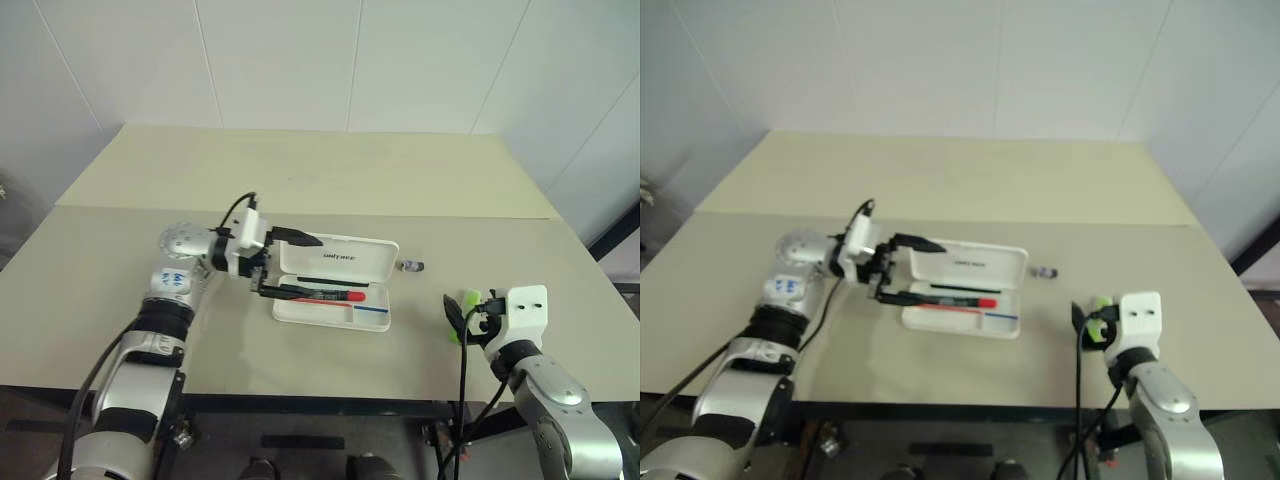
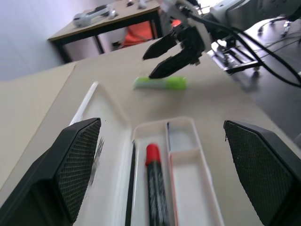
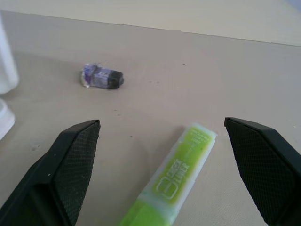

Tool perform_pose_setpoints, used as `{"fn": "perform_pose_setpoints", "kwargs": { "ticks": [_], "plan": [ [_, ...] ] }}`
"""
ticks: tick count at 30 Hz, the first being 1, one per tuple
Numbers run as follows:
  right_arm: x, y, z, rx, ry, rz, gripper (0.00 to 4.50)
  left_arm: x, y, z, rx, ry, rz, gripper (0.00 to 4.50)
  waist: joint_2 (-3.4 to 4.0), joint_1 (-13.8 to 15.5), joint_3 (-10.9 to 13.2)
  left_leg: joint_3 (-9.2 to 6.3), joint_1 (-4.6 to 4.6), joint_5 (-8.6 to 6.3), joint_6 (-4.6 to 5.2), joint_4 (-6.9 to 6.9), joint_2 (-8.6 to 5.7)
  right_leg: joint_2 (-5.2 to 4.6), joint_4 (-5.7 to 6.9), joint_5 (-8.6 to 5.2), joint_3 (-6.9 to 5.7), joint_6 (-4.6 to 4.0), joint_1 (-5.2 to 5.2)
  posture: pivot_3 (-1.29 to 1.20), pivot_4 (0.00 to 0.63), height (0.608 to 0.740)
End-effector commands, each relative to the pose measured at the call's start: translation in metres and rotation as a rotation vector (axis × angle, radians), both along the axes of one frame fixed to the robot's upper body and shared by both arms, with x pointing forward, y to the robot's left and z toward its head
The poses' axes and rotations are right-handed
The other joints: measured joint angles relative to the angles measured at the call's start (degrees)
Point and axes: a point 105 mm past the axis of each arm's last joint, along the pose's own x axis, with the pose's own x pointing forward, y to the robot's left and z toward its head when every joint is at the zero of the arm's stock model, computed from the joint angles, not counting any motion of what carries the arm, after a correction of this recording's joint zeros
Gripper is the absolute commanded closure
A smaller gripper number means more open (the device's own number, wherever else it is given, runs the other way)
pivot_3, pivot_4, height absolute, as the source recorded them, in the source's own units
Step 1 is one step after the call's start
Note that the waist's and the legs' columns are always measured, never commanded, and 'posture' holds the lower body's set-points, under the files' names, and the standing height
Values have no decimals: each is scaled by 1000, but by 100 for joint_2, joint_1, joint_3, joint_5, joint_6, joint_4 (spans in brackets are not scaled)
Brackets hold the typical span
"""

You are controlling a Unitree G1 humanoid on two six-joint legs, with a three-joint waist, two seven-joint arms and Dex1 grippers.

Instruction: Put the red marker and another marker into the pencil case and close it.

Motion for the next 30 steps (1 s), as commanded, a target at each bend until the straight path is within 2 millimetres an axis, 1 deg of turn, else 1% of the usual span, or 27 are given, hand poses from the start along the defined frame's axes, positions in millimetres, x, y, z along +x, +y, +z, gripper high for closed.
{"fn": "perform_pose_setpoints", "kwargs": {
  "ticks": [1,4,7,12,16,18,20,24,27,28,30],
  "plan": [
    [1,-10,-2,5,27,-81,0,-9,14,9,7,-31,-63,13,-1,5,0,0,-1,0,0,-2,-1,-1,-1,-1,0,-1,-1,0,150,740],
    [3,-16,-11,21,82,-139,0,-7,20,10,5,-41,-26,13,0,8,0,-2,-4,0,0,-3,-1,-2,-3,-1,-3,-1,-2,0,150,740],
    [6,-20,-20,28,140,-179,0,-5,25,16,-26,-67,-3,13,0,6,0,0,-4,0,0,-1,0,-3,-1,-1,-3,-1,-2,0,150,740],
    [9,-21,-27,96,211,-209,0,-6,25,16,-44,-87,7,13,0,-5,0,0,-1,0,0,-1,1,0,4,-1,-3,-1,-2,0,150,740],
    [11,-26,-33,93,266,-244,0,-6,26,15,-56,-97,17,13,-1,-21,-1,1,-1,0,0,1,1,-1,5,-1,-2,-1,-1,0,150,740],
    [11,-28,-37,97,297,-268,412,-7,27,15,-59,-101,22,0,-3,-24,-2,1,-1,0,0,3,1,-2,5,0,-1,0,-1,0,150,740],
    [11,-30,-40,96,320,-280,935,-7,28,15,-59,-104,26,0,-7,-23,-4,0,0,0,1,6,1,-2,6,1,-2,0,0,0,150,740],
    [12,-27,-40,81,325,-268,2276,-7,28,15,-65,-111,32,0,-15,15,-9,-2,2,2,4,12,-2,-7,0,5,-3,4,12,0,150,740],
    [15,-26,-34,80,311,-261,3270,-6,27,17,-73,-113,36,0,-18,26,-11,-3,1,4,7,14,-3,-16,-10,8,-3,9,17,0,150,740],
    [17,-26,-32,77,307,-259,3398,-5,27,17,-76,-111,37,0,-19,21,-12,-2,0,5,8,13,-2,-20,-12,9,-3,10,18,0,150,740],
    [19,-28,-30,61,297,-255,3394,-5,27,17,-76,-107,39,0,-21,10,-13,0,0,4,9,13,-2,-23,-18,10,-2,9,18,0,150,740]
  ]
}}
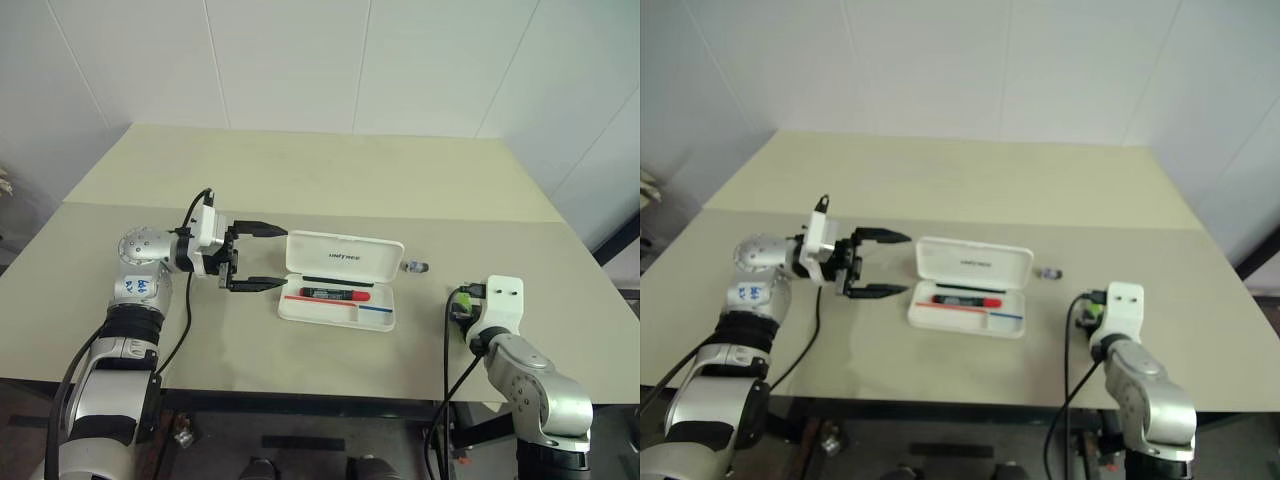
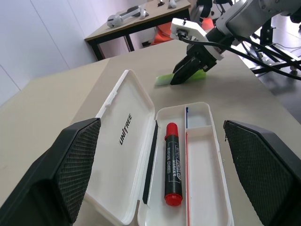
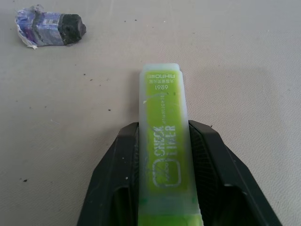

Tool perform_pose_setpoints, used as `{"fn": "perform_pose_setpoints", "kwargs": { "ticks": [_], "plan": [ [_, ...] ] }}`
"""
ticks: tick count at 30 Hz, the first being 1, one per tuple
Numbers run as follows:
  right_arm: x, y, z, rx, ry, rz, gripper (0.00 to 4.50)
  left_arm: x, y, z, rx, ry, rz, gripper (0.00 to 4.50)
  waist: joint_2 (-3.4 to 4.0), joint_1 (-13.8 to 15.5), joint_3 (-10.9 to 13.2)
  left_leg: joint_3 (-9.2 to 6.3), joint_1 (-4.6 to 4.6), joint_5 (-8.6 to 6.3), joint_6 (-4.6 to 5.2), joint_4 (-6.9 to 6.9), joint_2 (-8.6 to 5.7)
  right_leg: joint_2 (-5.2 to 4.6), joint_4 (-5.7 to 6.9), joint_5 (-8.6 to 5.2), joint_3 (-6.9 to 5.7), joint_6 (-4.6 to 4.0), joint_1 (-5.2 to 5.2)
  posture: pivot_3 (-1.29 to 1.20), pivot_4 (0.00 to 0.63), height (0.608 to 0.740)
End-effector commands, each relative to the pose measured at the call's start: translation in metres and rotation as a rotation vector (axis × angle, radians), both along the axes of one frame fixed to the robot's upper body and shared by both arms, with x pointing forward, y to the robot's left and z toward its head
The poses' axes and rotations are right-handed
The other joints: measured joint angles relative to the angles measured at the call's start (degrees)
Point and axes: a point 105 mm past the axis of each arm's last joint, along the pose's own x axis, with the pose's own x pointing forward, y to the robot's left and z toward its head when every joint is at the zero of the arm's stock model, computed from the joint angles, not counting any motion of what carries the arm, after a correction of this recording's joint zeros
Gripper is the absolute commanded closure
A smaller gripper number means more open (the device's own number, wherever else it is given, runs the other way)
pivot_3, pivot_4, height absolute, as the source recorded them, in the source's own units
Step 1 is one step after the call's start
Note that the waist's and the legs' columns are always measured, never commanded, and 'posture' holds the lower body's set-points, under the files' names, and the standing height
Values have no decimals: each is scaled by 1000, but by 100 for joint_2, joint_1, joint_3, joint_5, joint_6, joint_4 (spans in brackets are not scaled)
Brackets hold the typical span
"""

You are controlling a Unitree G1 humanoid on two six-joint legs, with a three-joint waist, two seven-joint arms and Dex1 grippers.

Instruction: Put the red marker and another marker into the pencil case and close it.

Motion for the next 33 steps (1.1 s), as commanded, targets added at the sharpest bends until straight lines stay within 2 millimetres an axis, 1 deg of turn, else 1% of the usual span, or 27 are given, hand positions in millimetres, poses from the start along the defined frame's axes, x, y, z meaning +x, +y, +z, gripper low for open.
{"fn": "perform_pose_setpoints", "kwargs": {
  "ticks": [1,3,6,7,9,12,15,18,19,20,22,23,24,26,28,30,33],
  "plan": [
    [-4,-27,-5,-65,43,-93,3394,-3,2,11,-11,-43,-25,0,0,-5,0,0,0,0,0,0,0,0,0,0,0,0,0,0,150,740],
    [-4,-28,2,-86,12,-73,3394,-3,3,12,-10,-45,-25,0,0,8,0,-1,0,0,0,-2,0,0,1,0,-1,0,-1,0,150,740],
    [-3,-28,21,-117,-64,-13,3394,-3,3,16,-26,-49,-22,0,1,8,1,-4,-2,0,0,-11,-1,1,-1,-2,-6,-3,-5,0,150,740],
    [-3,-26,29,-146,-88,35,3394,-3,4,15,-27,-45,-20,0,2,-3,2,-2,-5,0,0,-16,-3,1,-4,-2,-5,-3,-10,0,150,740],
    [-4,-19,47,-224,-131,148,3394,-3,7,11,-21,-33,-11,0,13,-10,8,1,-13,-2,1,-20,-5,6,-7,-3,-4,-3,-20,0,150,740],
    [-9,-10,65,-263,-166,277,3394,-3,11,6,-23,-21,0,0,15,-67,9,3,-18,-7,5,-26,2,19,-7,-5,-1,-2,-32,0,150,740],
    [-20,10,78,-310,-164,476,3394,-4,18,3,-30,-9,16,0,17,-120,10,-3,-15,-9,7,-32,10,30,2,-14,-4,-6,-34,0,150,740],
    [-34,37,84,-350,-134,711,3394,-5,26,-1,-10,1,27,0,18,-158,11,-4,-13,-10,7,-33,11,30,4,-16,-3,-7,-34,0,150,740],
    [-37,47,87,-363,-135,790,3394,-3,30,-4,7,-12,53,0,18,-161,11,-2,-13,-10,6,-30,11,28,6,-16,-2,-7,-34,0,150,740],
    [-40,60,91,-372,-145,878,3394,-5,33,-6,17,-9,42,0,15,-170,13,-2,-12,-10,6,-30,10,27,5,-16,-2,-7,-33,0,150,740],
    [-42,75,94,-379,-145,988,3394,-6,36,-8,25,-6,37,0,14,-174,13,1,-12,-10,6,-23,11,25,5,-15,-2,-6,-32,0,150,740],
    [-43,83,95,-380,-141,1036,3394,-5,37,-5,-10,-13,37,0,14,-169,14,0,-11,-10,6,-20,10,22,7,-15,-2,-6,-31,0,150,740],
    [-41,95,96,-396,-148,1107,3394,-6,38,-1,-40,-15,32,0,14,-161,14,0,-12,-10,6,-18,10,20,6,-14,-3,-5,-31,0,150,740],
    [-39,112,96,-421,-153,1196,3394,-7,39,2,-67,-18,23,0,9,-165,16,0,-13,-10,6,-15,10,16,6,-14,-4,-6,-31,0,150,740],
    [-33,129,95,-436,-165,1271,3394,-7,41,-2,-49,-11,29,0,9,-157,17,-2,-14,-10,6,-18,13,11,4,-15,-7,-6,-33,0,150,740],
    [-29,157,94,-443,-194,1386,3394,-10,45,-1,-70,-1,27,0,8,-161,17,0,-15,-11,4,-20,13,10,3,-15,-6,-7,-35,0,150,740],
    [-24,185,94,-445,-223,1496,3394,-13,50,0,-82,15,29,0,8,-170,17,2,-29,-13,2,-21,16,11,11,-16,-6,-8,-58,0,150,740]
  ]
}}
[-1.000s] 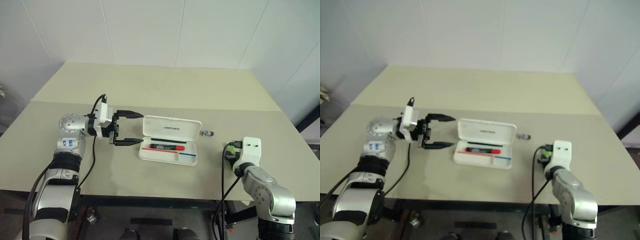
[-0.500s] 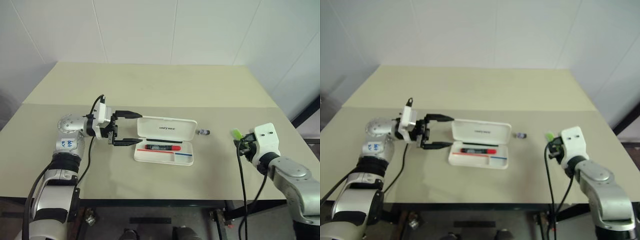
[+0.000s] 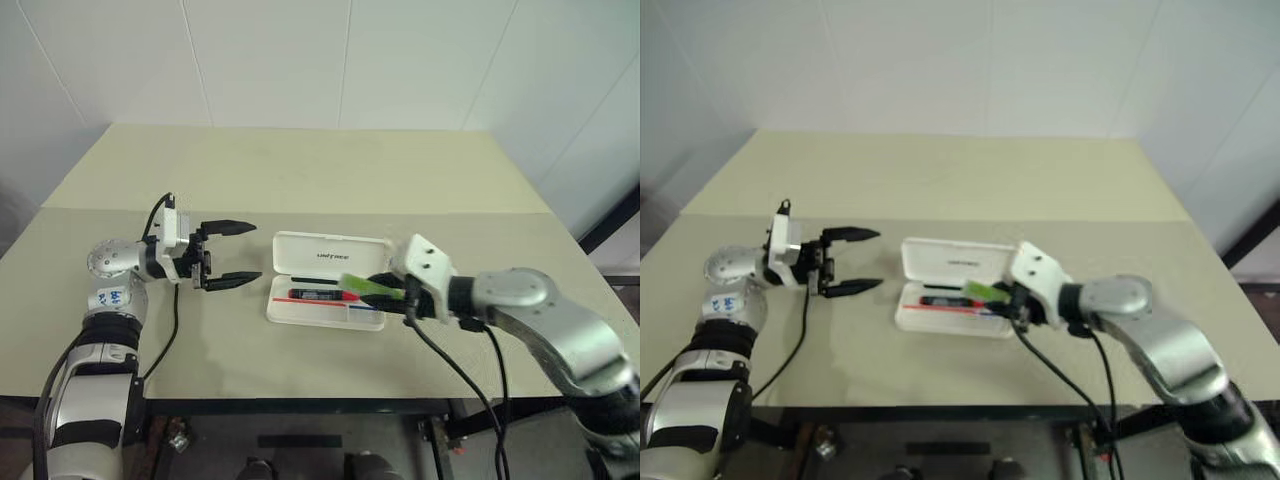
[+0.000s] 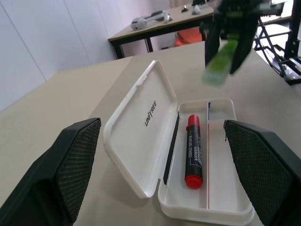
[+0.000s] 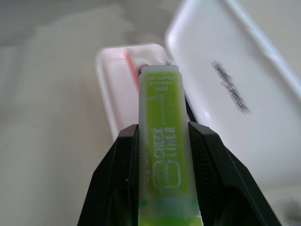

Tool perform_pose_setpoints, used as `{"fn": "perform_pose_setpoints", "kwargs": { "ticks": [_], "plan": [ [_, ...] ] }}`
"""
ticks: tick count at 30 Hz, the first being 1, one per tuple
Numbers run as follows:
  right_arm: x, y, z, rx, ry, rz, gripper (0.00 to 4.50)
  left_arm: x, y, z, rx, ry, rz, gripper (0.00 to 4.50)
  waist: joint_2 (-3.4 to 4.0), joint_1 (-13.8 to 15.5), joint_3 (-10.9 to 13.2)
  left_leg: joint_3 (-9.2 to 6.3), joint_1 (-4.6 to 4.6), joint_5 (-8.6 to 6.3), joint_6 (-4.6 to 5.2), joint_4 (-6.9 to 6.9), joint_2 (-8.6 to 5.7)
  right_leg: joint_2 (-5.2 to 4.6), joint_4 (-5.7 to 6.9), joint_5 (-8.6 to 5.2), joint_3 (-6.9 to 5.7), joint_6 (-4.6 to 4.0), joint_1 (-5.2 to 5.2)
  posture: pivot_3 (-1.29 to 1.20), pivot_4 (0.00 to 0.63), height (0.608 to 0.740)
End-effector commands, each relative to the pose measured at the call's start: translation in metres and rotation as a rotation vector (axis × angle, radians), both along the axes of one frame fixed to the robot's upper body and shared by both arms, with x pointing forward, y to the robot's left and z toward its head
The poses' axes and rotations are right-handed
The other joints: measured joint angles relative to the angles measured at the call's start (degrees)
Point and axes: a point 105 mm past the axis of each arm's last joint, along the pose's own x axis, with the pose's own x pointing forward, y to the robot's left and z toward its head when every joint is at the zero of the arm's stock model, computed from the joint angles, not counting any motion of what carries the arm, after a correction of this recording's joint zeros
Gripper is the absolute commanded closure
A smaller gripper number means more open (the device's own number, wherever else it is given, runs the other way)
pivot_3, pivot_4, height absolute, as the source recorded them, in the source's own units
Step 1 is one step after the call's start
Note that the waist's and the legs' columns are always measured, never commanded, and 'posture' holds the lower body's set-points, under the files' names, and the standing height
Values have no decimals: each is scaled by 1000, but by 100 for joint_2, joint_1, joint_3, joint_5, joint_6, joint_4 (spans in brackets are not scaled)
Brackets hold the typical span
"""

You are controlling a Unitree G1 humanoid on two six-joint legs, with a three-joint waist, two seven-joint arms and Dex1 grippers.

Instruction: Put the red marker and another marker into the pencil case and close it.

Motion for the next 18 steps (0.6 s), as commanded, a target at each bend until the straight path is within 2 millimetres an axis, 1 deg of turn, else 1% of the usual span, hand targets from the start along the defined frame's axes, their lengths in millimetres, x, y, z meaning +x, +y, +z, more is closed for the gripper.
{"fn": "perform_pose_setpoints", "kwargs": {
  "ticks": [1,3,7,10,14,18],
  "plan": [
    [3,28,3,-5,-39,129,3394,-16,9,1,41,1,-86,0,0,5,0,-3,-22,0,0,3,1,0,15,-1,-2,-2,-29,0,150,740],
    [9,38,0,-9,-34,159,3394,-19,15,-3,60,17,-76,0,1,7,0,-7,-66,1,-2,18,1,3,48,-2,-3,-3,-77,0,150,740],
    [21,46,-11,-27,-22,195,3394,-25,24,-10,86,51,-65,0,0,18,0,-6,-68,3,-4,19,5,-8,63,-6,-8,-9,-80,0,150,740],
    [27,49,-15,-36,-20,210,3394,-28,28,-14,104,67,-59,0,0,27,0,-4,-67,3,-5,28,3,-12,55,-6,-7,-9,-79,0,150,740],
    [39,53,-19,-34,-7,214,3394,-30,33,-12,84,69,-45,0,0,19,0,-6,-65,6,-9,42,-3,-6,72,-6,-9,-9,-77,0,150,740],
    [45,54,-21,-34,-5,215,3394,-30,35,-12,88,69,-39,0,0,4,0,-8,-62,8,-10,42,-3,5,80,-6,-11,-11,-79,0,150,740]
  ]
}}
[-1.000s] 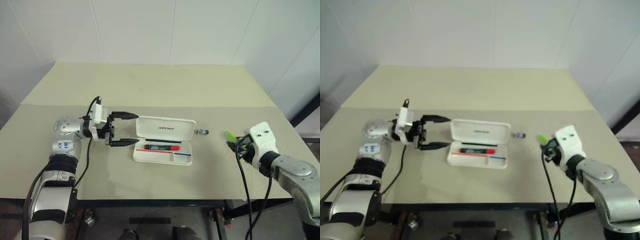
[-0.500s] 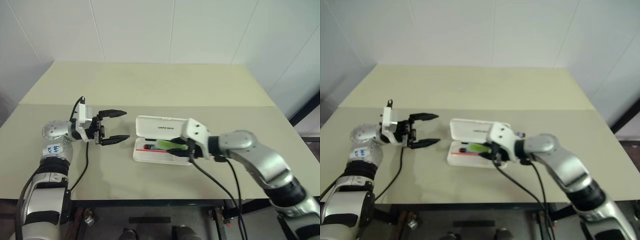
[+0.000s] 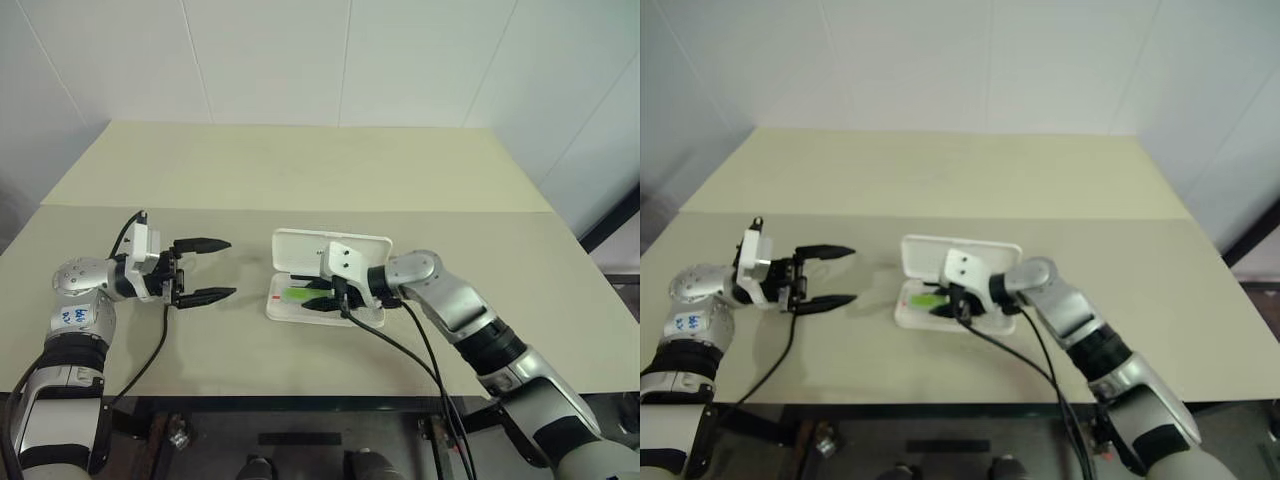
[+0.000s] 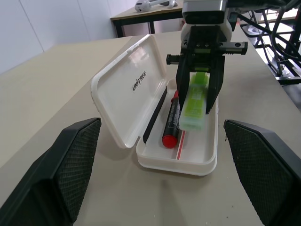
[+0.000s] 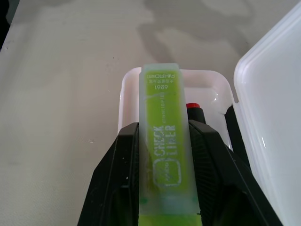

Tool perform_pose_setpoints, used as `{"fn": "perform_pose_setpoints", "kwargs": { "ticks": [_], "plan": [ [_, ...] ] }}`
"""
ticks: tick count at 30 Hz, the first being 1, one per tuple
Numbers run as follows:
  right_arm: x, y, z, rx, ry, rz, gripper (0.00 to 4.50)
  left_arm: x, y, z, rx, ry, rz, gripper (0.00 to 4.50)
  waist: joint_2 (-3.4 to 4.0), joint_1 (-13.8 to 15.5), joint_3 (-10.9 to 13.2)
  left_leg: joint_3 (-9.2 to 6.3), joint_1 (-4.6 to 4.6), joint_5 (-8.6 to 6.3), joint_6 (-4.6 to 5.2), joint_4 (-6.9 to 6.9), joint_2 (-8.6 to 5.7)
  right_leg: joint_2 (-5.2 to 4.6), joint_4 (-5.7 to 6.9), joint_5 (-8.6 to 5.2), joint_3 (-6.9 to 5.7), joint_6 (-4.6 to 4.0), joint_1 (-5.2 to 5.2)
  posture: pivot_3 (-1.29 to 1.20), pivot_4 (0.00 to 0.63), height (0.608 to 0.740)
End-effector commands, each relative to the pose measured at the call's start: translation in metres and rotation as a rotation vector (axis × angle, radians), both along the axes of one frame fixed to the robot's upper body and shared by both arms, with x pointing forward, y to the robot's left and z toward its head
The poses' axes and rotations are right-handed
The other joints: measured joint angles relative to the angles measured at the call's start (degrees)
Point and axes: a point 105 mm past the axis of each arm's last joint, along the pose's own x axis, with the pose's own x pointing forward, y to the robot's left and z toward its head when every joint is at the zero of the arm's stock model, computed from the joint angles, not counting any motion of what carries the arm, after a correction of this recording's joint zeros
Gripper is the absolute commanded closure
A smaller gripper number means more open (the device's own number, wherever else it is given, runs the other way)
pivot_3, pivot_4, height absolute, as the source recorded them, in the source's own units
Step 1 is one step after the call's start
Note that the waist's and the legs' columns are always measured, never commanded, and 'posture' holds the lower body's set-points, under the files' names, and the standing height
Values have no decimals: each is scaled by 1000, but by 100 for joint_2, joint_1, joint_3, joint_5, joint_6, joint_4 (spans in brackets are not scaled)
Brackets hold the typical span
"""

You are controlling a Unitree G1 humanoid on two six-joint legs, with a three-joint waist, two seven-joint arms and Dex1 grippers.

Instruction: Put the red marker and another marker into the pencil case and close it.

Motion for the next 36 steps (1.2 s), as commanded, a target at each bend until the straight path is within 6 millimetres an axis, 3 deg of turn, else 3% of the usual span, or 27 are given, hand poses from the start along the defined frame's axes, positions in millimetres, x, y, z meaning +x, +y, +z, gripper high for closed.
{"fn": "perform_pose_setpoints", "kwargs": {
  "ticks": [1,12,22,29,36],
  "plan": [
    [4,4,14,24,-48,21,3394,-13,2,5,42,-23,-99,0,0,-6,0,-1,0,0,0,-1,1,2,1,-1,-1,-1,-1,0,150,740],
    [3,15,18,60,-28,30,3394,-10,-3,4,44,-29,-105,0,0,-11,0,0,0,1,-2,0,2,-5,5,-1,0,-2,-3,0,150,740],
    [-4,15,17,63,-8,32,21,-7,-8,4,41,-30,-113,0,0,-13,0,-1,0,1,-2,0,0,-4,5,-1,0,-2,-3,0,150,740],
    [-18,8,30,113,-20,19,21,-5,-15,4,24,-33,-133,0,0,12,0,-3,-1,1,-2,0,1,-6,4,-1,-2,-2,-2,0,150,740],
    [-70,-31,41,181,36,-33,21,-4,-21,8,-15,-47,-153,0,0,39,0,-9,-6,1,-2,-6,5,-13,-6,-1,-4,-2,-1,0,150,740]
  ]
}}
